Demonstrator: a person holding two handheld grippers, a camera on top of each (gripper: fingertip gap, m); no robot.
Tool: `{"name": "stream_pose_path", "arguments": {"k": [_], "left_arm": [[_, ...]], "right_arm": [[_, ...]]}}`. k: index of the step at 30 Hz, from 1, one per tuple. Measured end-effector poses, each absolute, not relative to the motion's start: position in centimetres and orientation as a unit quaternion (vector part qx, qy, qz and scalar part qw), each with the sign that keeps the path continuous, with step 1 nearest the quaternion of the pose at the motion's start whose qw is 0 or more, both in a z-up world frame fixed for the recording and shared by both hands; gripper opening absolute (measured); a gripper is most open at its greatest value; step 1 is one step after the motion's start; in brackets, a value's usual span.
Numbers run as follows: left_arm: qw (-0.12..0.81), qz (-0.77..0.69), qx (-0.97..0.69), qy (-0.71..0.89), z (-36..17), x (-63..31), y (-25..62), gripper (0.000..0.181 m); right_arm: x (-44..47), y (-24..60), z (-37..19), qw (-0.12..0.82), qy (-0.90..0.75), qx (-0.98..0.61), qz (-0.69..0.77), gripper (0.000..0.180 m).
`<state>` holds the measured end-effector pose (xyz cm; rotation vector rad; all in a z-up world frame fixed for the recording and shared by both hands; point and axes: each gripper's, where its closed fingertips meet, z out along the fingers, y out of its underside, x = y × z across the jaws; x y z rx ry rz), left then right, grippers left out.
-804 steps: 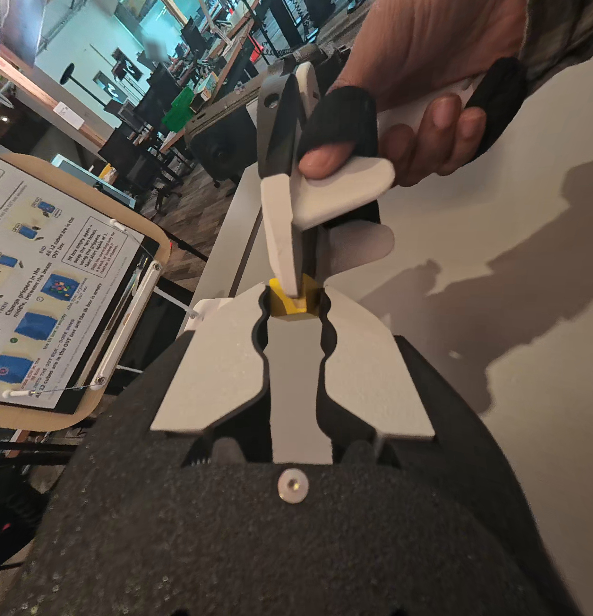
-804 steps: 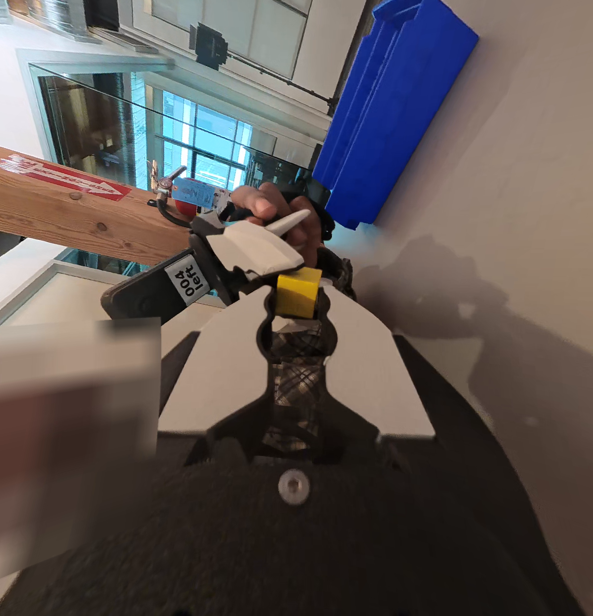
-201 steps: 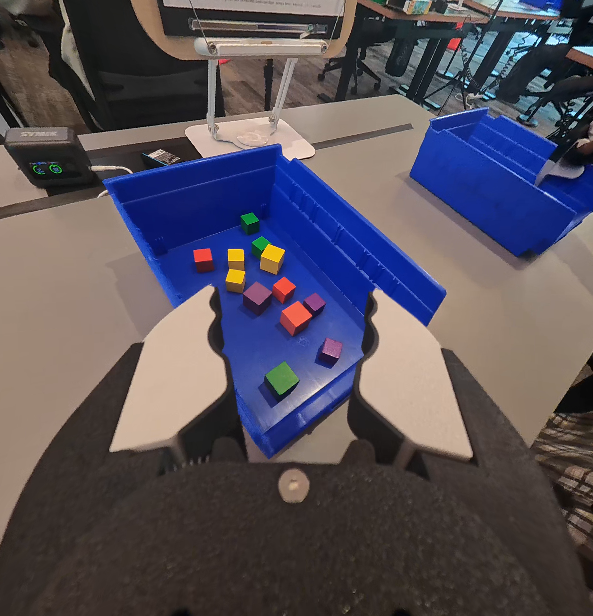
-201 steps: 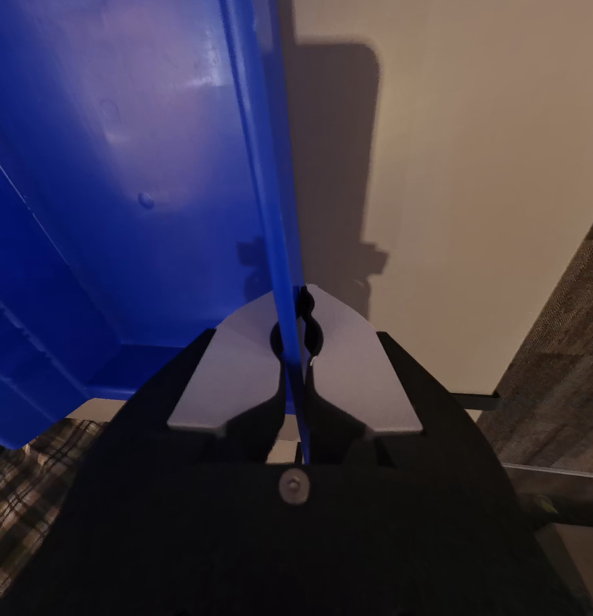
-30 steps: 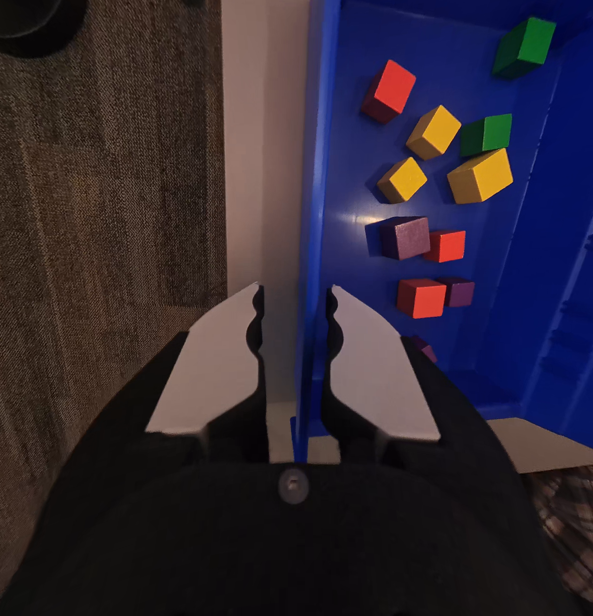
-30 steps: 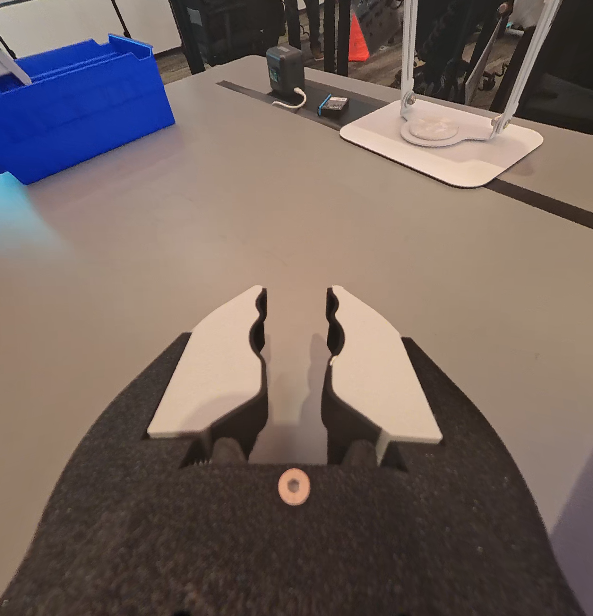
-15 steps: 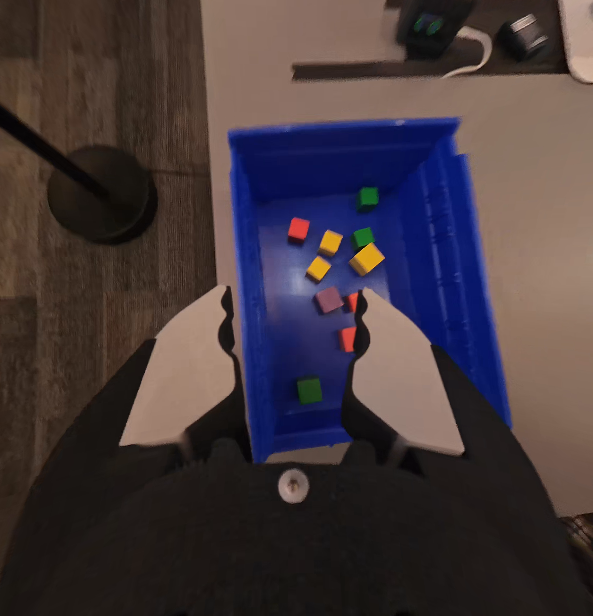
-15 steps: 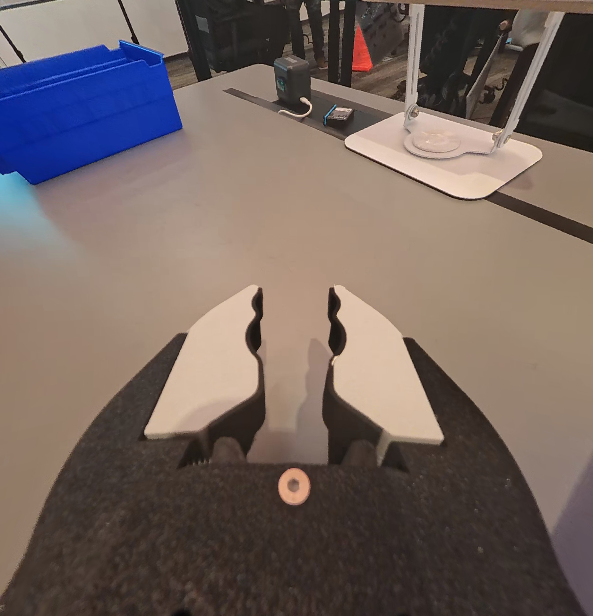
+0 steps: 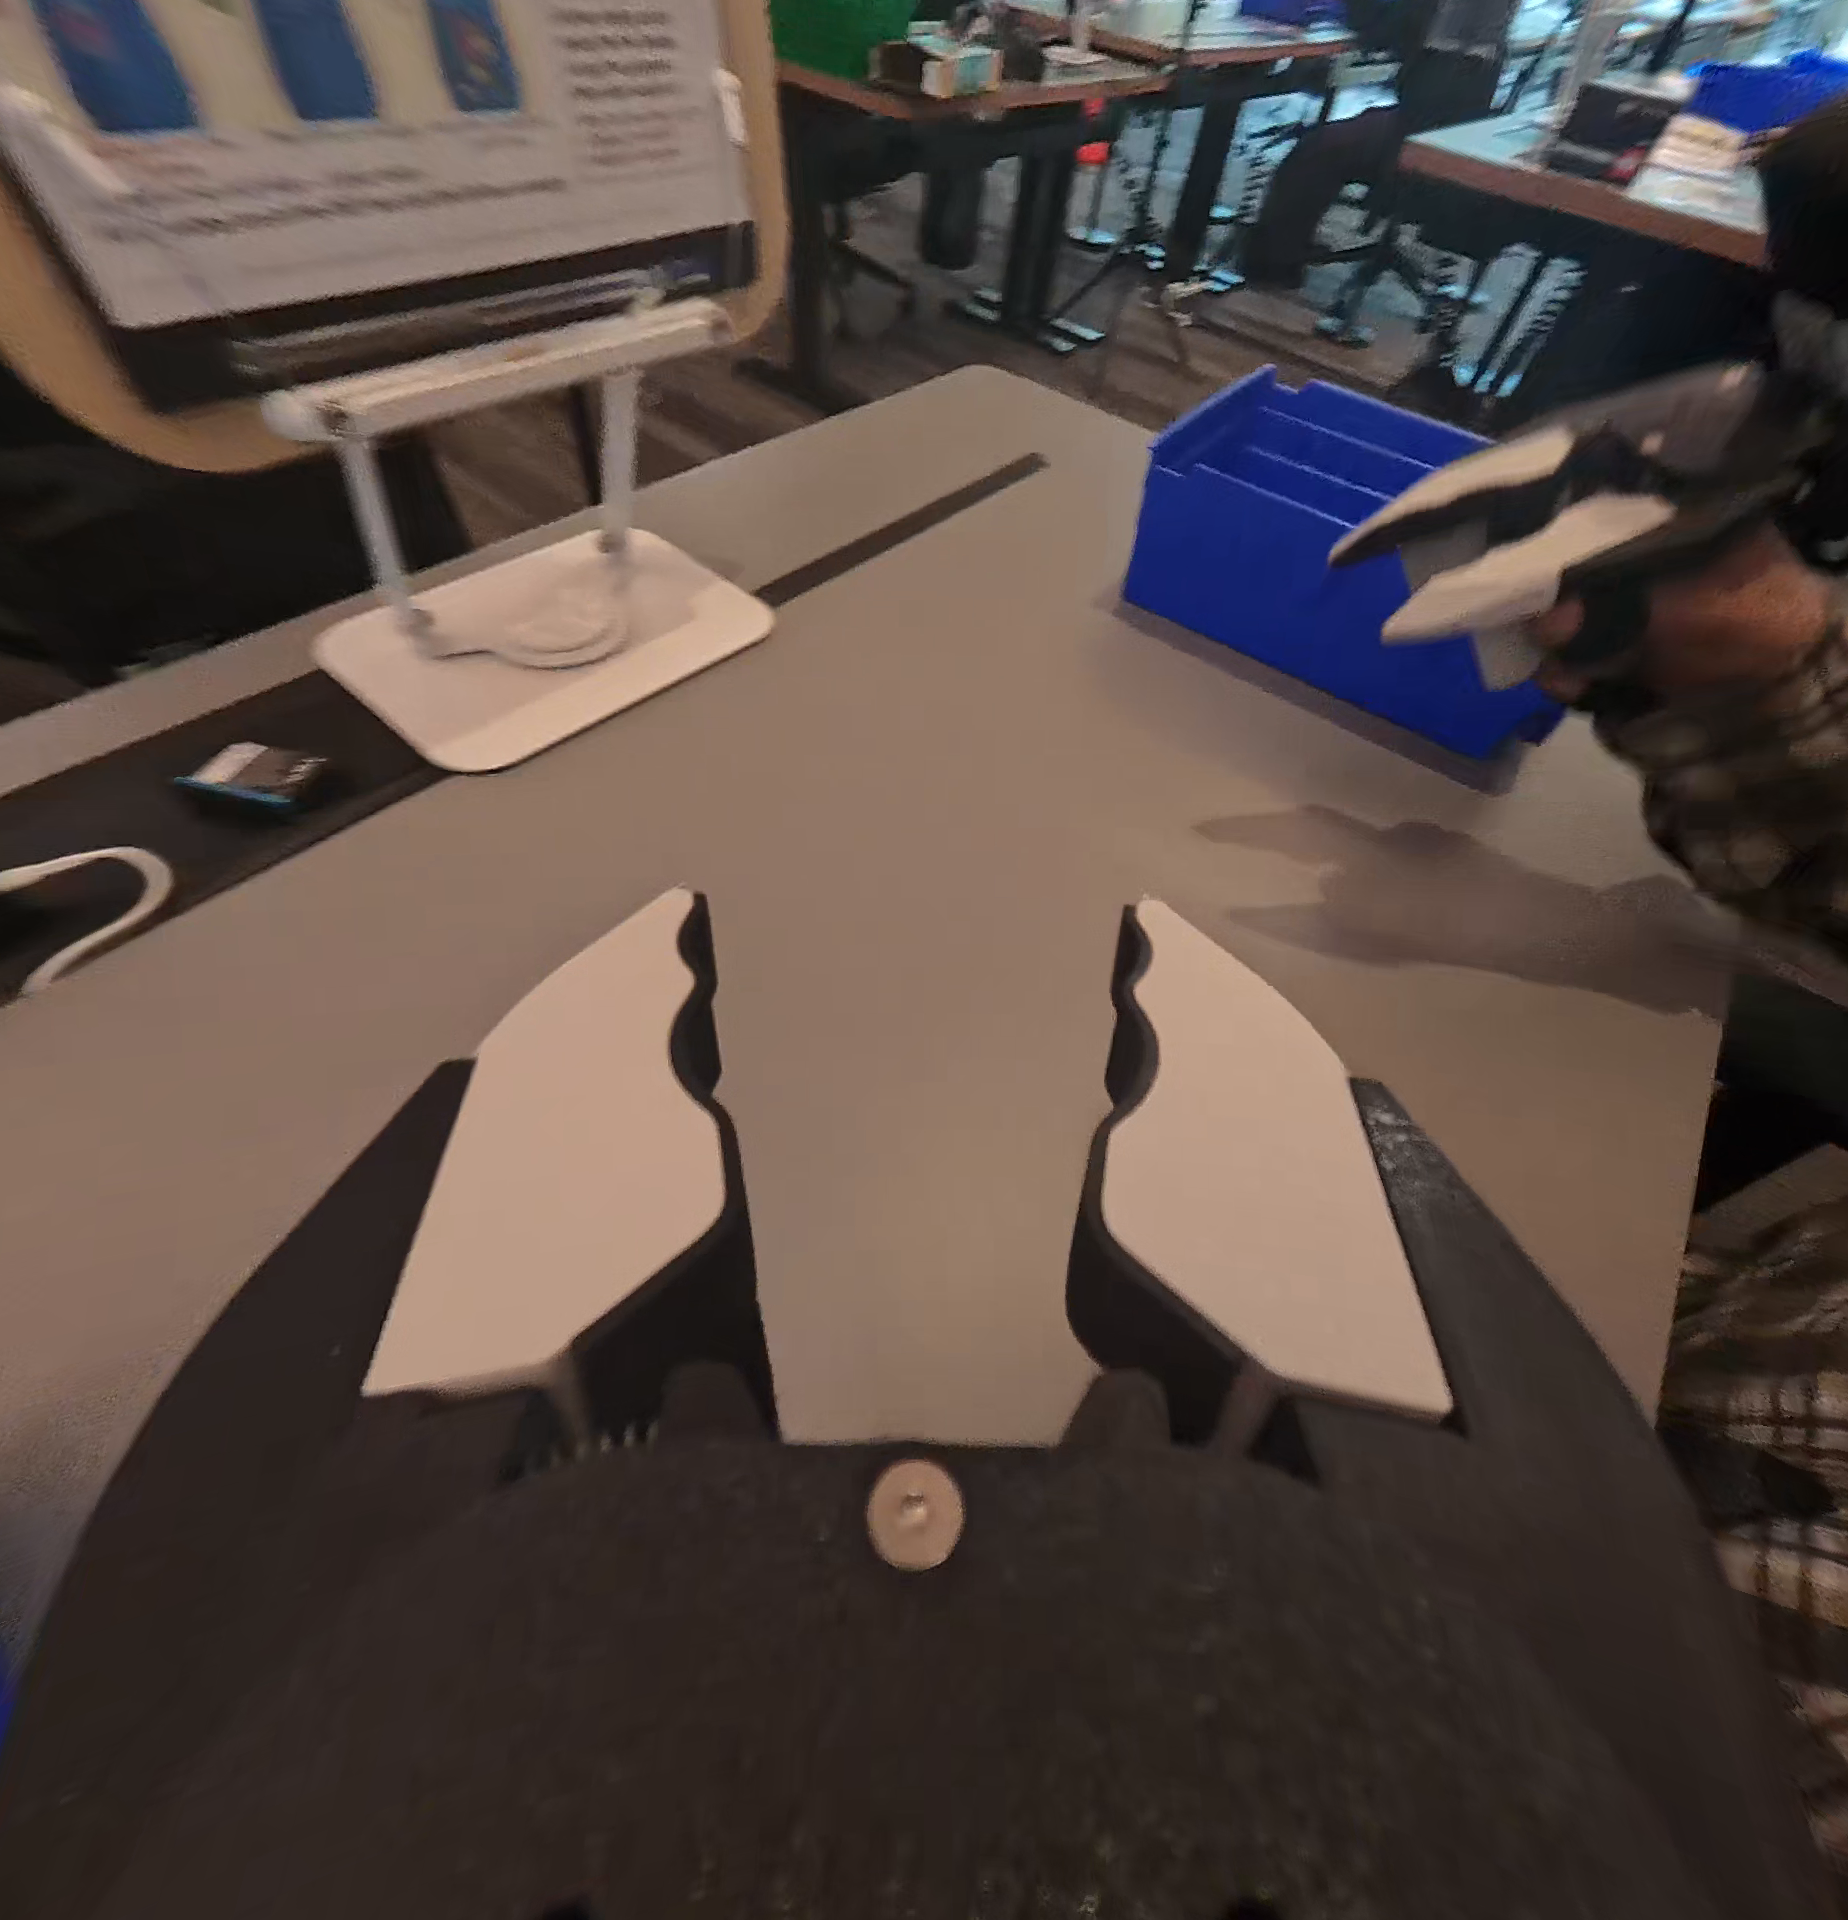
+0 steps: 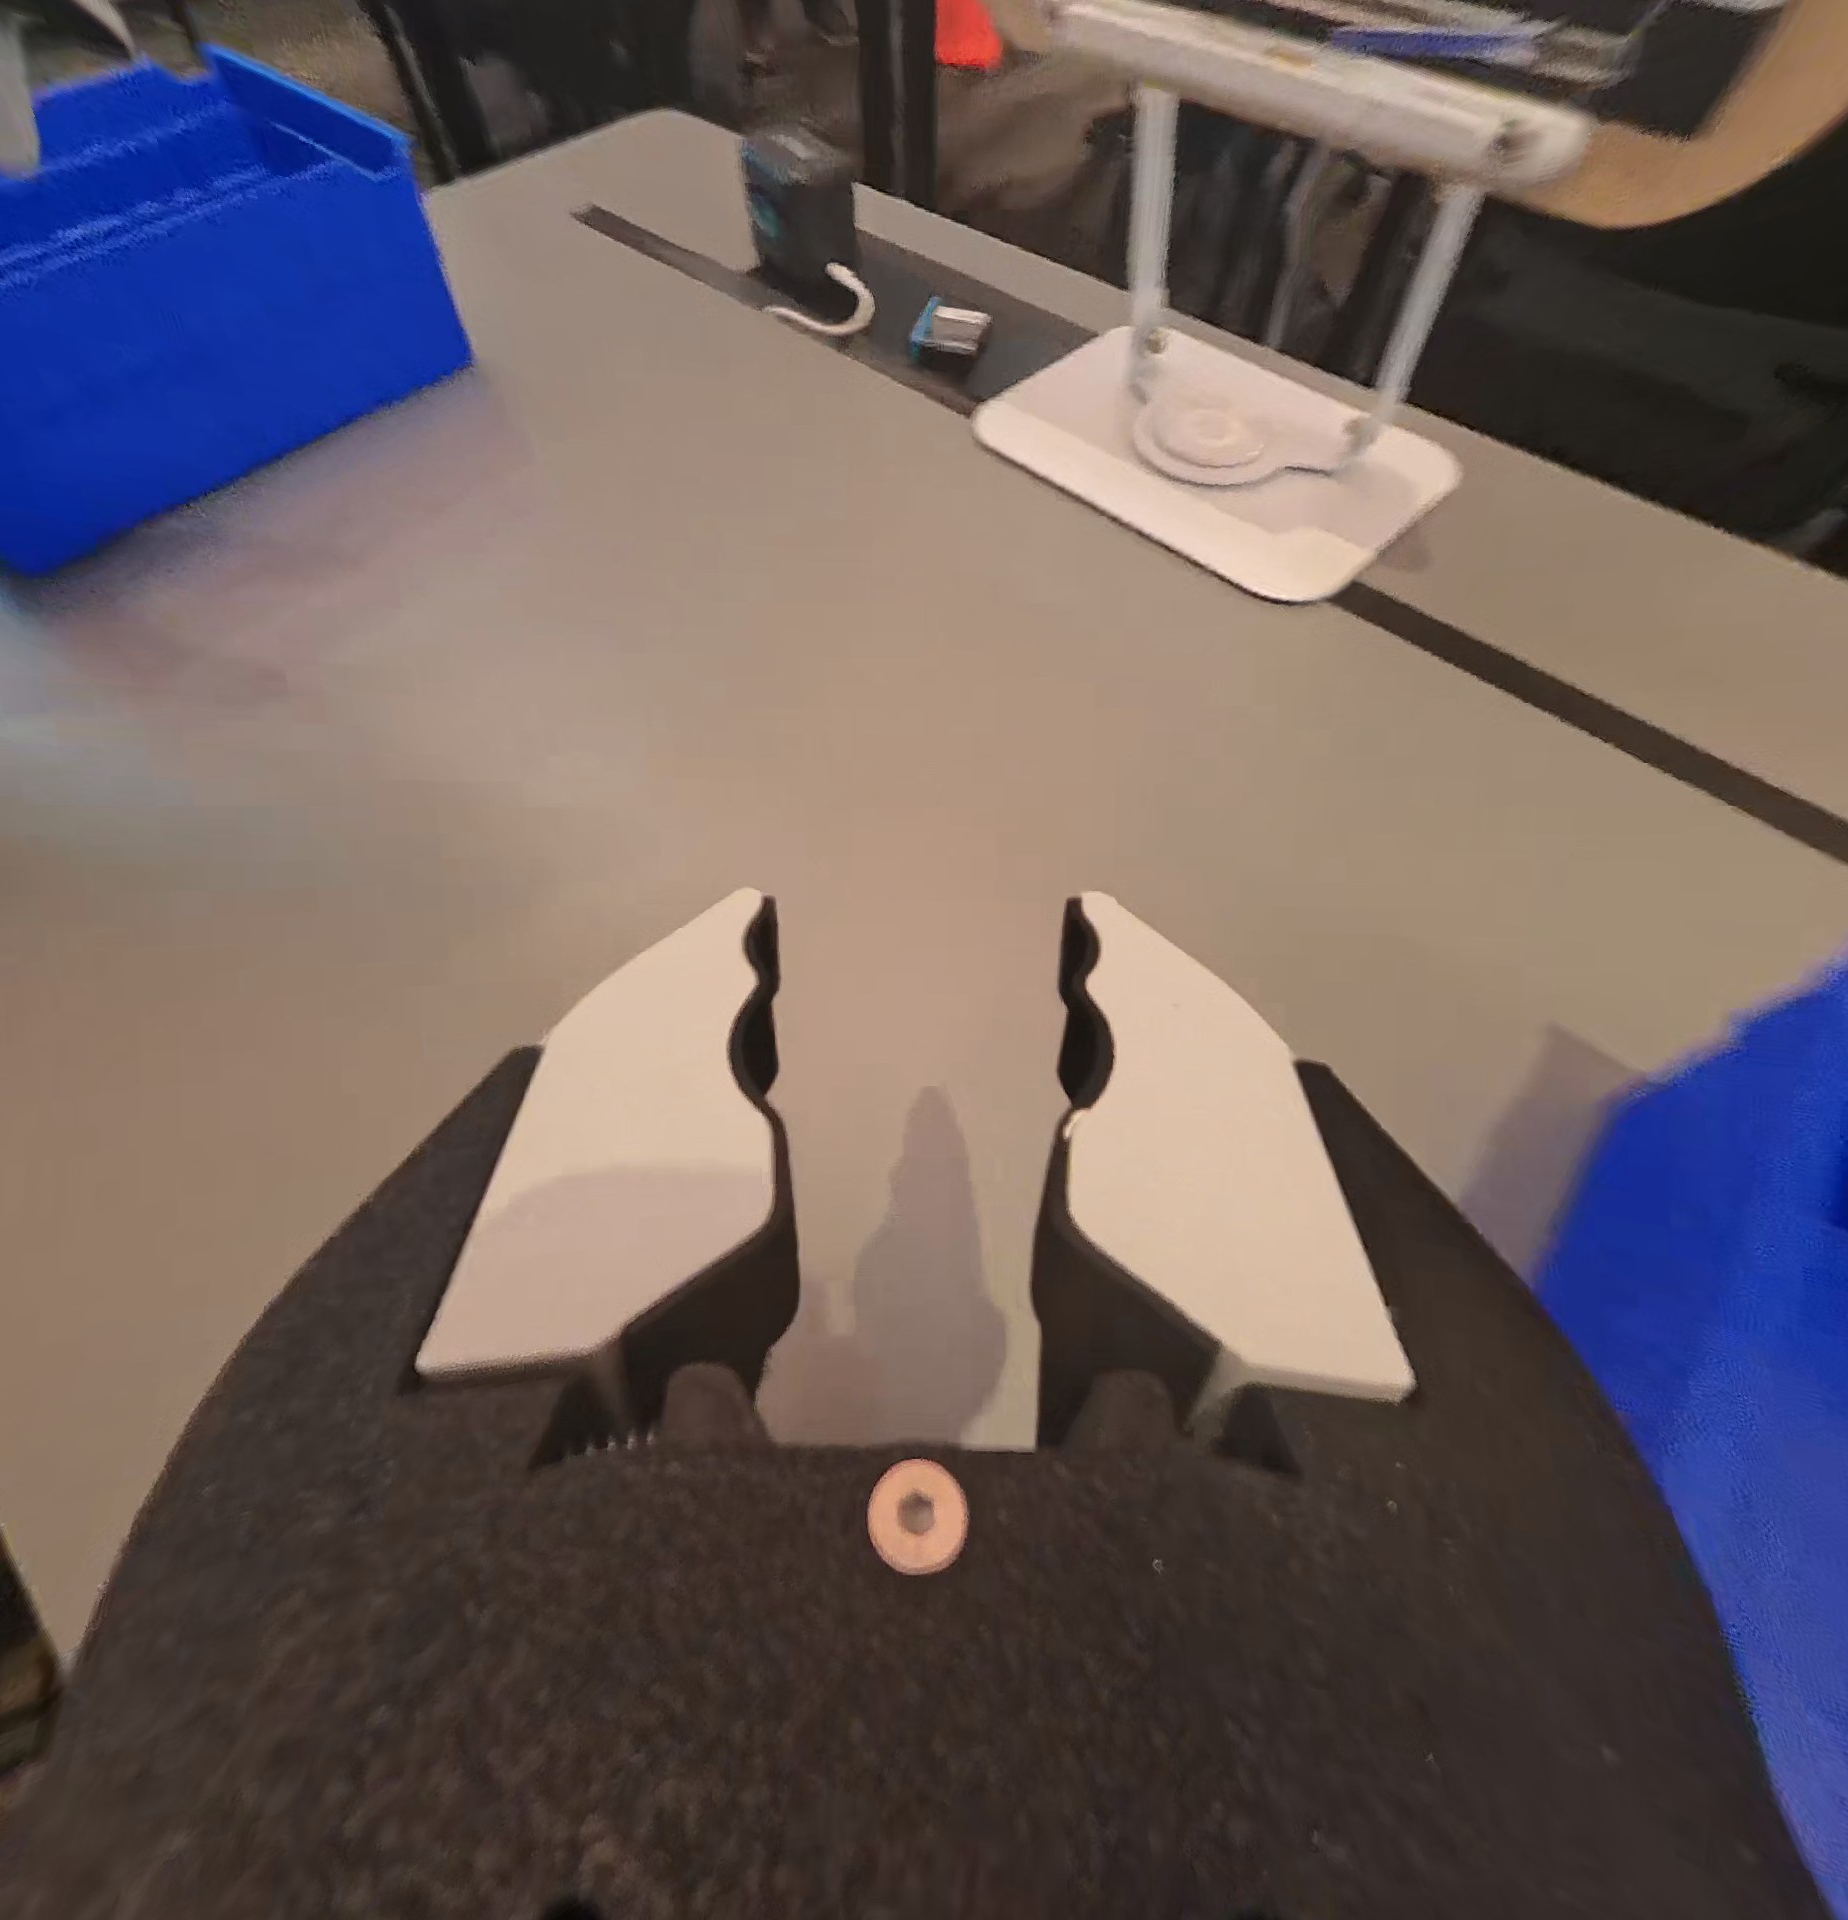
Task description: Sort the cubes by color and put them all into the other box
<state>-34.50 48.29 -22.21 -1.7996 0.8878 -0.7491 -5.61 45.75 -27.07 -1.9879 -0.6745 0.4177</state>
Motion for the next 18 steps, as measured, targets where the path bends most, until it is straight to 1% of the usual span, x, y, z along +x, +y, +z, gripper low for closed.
{"name": "stream_pose_path", "arguments": {"k": [4,7,10,14,18], "left_arm": [[0.482,-0.345,-0.712,0.376,-26.5,-30.9,48.6,0.069],[0.485,-0.364,-0.703,0.371,-27.6,-30.4,48.6,0.068],[0.501,-0.343,-0.701,0.373,-27.8,-31.1,48.8,0.067],[0.515,-0.341,-0.695,0.368,-27.5,-31.4,48.6,0.066],[0.529,-0.331,-0.686,0.375,-26.2,-31.7,47.8,0.066]], "right_arm": [[3.7,44.1,-23.9,0.459,-0.216,-0.858,0.075,0.052],[10.4,42.0,-23.2,0.434,-0.154,-0.887,0.021,0.053],[15.0,39.6,-23.2,0.422,-0.094,-0.902,0.001,0.053],[17.5,36.8,-23.4,0.43,-0.034,-0.902,0.012,0.054],[15.7,34.7,-24.1,0.459,-0.025,-0.887,0.044,0.053]]}}
